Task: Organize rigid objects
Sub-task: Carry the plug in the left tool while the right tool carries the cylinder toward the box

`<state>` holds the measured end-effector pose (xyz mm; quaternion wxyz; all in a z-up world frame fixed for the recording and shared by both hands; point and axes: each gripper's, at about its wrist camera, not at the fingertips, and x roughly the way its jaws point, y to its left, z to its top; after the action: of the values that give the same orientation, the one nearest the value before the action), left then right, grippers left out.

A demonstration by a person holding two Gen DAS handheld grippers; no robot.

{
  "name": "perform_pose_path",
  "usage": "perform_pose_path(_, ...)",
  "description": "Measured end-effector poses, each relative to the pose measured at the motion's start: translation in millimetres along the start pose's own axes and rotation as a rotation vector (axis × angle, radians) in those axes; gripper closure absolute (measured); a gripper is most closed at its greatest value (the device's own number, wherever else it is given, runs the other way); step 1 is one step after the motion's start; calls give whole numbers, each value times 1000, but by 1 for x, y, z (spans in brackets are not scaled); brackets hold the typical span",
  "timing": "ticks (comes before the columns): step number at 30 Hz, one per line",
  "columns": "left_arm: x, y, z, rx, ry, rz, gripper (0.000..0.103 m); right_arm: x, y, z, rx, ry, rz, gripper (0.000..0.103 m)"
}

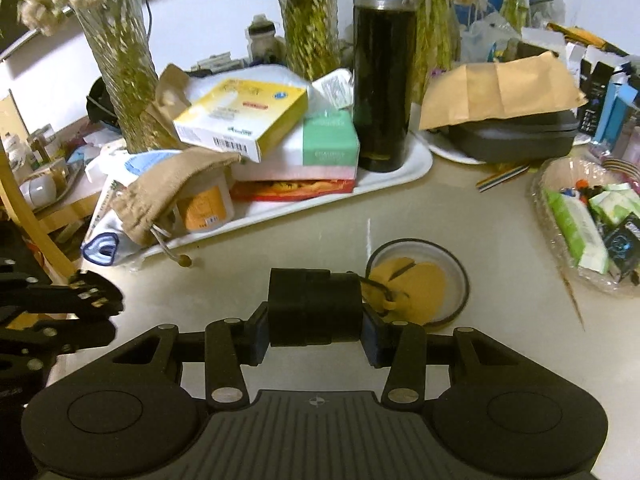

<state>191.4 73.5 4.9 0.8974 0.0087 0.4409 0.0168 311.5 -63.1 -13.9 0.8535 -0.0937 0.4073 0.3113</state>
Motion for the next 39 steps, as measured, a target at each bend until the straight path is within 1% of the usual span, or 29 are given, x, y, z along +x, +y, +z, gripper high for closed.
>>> perform_pose_path(5,-2,-11,2,23,-19,-37,74,-24,-7,-7,13,-34,-10,55)
perform_pose_path(10,-6,-27,4,50,-45,-88,74,-46,-16,-20,43,-56,-23,55)
perform_pose_path(16,-11,-46,3,92,-68,-132,74,-70,-25,-35,82,-85,-33,55)
perform_pose_path(23,-20,-55,-5,118,-83,-150,74,-89,-33,-53,118,-95,-31,55)
perform_pose_path(31,-35,-65,-18,138,-103,-171,74,-112,-25,-73,130,-108,-28,55)
perform_pose_path(39,-49,-64,-31,121,-112,-181,74,-130,-20,-91,151,-113,-28,55)
